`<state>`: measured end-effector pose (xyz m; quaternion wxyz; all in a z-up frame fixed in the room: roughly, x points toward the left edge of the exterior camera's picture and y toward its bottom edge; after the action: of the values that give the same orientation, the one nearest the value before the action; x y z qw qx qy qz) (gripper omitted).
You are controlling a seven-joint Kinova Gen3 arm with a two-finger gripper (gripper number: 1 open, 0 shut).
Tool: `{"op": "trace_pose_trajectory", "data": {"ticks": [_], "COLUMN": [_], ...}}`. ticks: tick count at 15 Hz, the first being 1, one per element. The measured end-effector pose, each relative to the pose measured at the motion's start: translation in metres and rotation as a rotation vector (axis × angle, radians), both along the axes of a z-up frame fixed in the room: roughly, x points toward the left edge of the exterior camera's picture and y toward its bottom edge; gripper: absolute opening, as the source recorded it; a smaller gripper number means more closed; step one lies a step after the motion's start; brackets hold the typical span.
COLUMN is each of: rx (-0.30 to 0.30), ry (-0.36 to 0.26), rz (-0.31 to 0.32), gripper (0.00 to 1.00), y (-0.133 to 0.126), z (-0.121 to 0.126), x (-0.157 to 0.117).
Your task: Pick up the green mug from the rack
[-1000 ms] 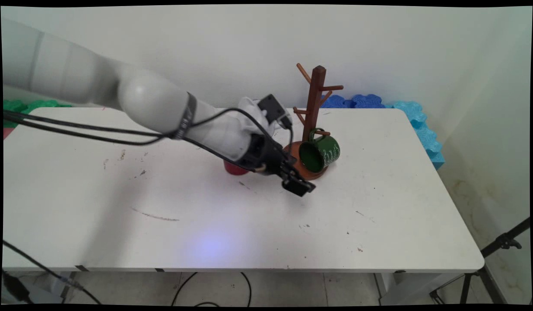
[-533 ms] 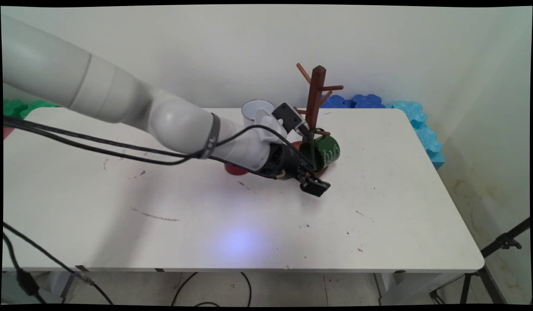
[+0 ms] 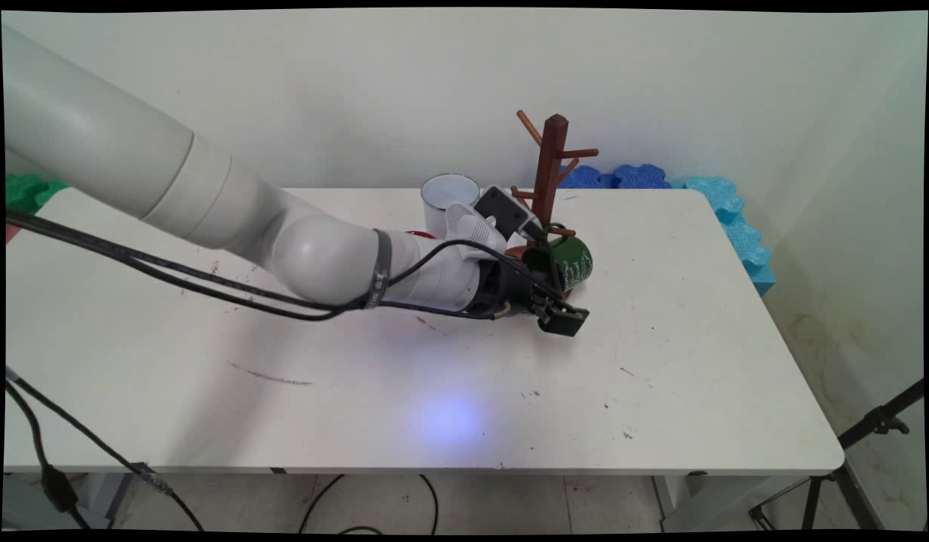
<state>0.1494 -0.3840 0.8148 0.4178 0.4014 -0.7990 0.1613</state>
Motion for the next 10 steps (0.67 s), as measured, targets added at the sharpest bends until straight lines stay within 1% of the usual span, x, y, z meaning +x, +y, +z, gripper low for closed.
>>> {"op": "trace_pose_trajectory", "data": {"ticks": [5,10], "rx": [-0.028,-0.047], "ry": [0.045,0.089], "rz": [0.067,0.097], "gripper": [1.00,1.00], "y": [0.000,-0.004], "z": [-0.014,-0.026], "x": [0.003,0.001]}}
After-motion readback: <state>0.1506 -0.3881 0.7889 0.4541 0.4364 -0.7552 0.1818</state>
